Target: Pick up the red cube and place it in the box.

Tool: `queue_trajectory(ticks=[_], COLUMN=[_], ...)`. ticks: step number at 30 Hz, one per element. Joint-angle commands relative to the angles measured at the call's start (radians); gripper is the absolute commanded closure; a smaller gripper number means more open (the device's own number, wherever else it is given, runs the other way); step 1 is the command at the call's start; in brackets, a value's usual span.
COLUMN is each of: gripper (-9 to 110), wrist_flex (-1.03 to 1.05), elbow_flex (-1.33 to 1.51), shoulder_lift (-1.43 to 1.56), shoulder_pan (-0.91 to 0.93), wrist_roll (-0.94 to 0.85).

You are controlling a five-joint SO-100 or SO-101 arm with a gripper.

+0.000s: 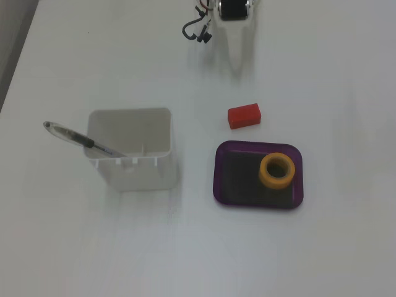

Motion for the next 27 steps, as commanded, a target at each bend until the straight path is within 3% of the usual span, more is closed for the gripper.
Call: queue_trajectory(ticks=[1, 27], gripper=[102, 102], wrist_flex=[-0.012, -0.012], elbow_flex=[0.009, -0.003], shoulder_lift=[0.060, 0.060], shoulder_pan=[-0.067, -0.054], wrist_roll=[-0.002, -0.006])
